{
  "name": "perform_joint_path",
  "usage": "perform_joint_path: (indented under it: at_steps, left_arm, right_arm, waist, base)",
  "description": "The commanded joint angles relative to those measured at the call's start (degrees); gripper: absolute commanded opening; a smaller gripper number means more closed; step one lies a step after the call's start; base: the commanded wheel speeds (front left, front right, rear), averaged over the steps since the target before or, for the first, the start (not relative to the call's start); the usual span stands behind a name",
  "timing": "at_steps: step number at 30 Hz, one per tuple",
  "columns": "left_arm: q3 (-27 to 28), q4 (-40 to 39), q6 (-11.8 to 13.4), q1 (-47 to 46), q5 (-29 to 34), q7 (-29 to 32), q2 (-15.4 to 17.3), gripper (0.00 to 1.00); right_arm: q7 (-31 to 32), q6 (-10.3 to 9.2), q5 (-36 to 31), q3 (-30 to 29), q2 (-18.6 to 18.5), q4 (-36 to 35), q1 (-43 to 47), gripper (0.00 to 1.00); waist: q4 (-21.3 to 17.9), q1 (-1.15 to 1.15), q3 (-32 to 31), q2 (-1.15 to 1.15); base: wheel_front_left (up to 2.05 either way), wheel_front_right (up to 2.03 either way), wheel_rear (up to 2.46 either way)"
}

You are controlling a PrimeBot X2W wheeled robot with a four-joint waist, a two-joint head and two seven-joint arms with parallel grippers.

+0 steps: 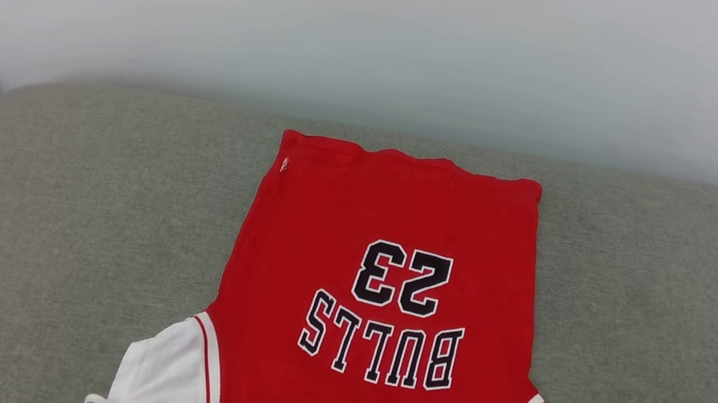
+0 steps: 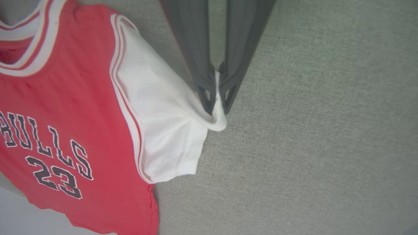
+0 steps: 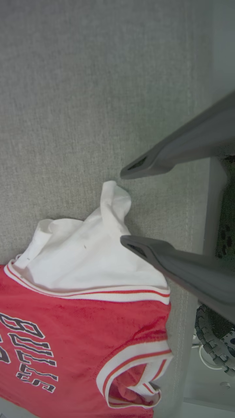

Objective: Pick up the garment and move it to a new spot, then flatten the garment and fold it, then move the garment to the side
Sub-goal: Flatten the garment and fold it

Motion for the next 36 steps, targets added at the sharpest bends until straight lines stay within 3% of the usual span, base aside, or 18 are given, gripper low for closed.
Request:
perform_joint_path:
  at_steps: [1, 9, 17, 22, 23, 24, 30, 36]
  left_arm:
    - [-0.18, -0.29, -0.13, -0.9, 0.65, -0.6, 0.14, 0.0]
    - [-0.31, -3.47, -0.77, -5.06, 1.38, -1.95, -0.63, 0.0]
    - [-1.49, -7.87, -2.32, -11.82, 3.35, -4.3, -1.84, 0.0]
    - [-3.66, -10.07, -4.32, -16.81, 5.23, -5.51, -3.24, 0.0]
    - [-4.52, -11.14, -5.25, -19.43, 6.05, -6.2, -4.23, 0.0]
    - [-4.77, -11.58, -5.58, -20.19, 6.18, -6.37, -4.62, 0.0]
    - [-6.2, -13.0, -7.33, -24.59, 7.66, -7.43, -6.51, 0.0]
    - [-6.82, -13.2, -8.83, -27.09, 8.5, -8.1, -7.75, 0.0]
  right_arm:
    - [-0.07, -0.04, 0.07, -0.21, 0.25, -0.9, -1.38, 1.0]
    - [-2.7, -0.04, -0.96, -2.94, -0.34, 1.24, -14.23, 1.0]
    - [-3.6, -0.04, -1.1, -5.84, -3.34, 15.33, -38.69, 1.0]
    - [2.39, -0.03, -1.59, -7.03, -6.46, 24.08, -52.44, 1.0]
    - [8.22, -0.03, -2.7, -7.46, -7.6, 28.29, -59.78, 1.0]
    - [10.09, -0.03, -3.35, -7.6, -8.03, 29.43, -61.88, 1.0]
    - [19.57, -0.04, -7.3, -7.84, -8.61, 32.77, -72.69, 1.0]
    - [23.06, -0.04, -10.17, -8.02, -8.1, 33.94, -78.17, 1.0]
  waist:
    - [0.09, 0.01, 0.35, 0.0]
    - [1.76, 0.01, 5.8, 0.0]
    - [5.27, 0.01, 14.12, 0.0]
    - [8.97, 0.01, 19.45, 0.0]
    - [10.47, 0.01, 22.69, 0.0]
    - [11.0, 0.01, 23.74, 0.0]
    - [13.47, 0.01, 29.47, 0.0]
    - [15.02, 0.01, 33.02, 0.0]
  base:
    - [0.0, 0.0, 0.0]
    - [0.0, 0.0, 0.0]
    - [0.0, 0.0, 0.0]
    - [0.0, 0.0, 0.0]
    - [0.0, 0.0, 0.0]
    - [0.0, 0.0, 0.0]
    - [0.0, 0.0, 0.0]
    - [0.0, 0.0, 0.0]
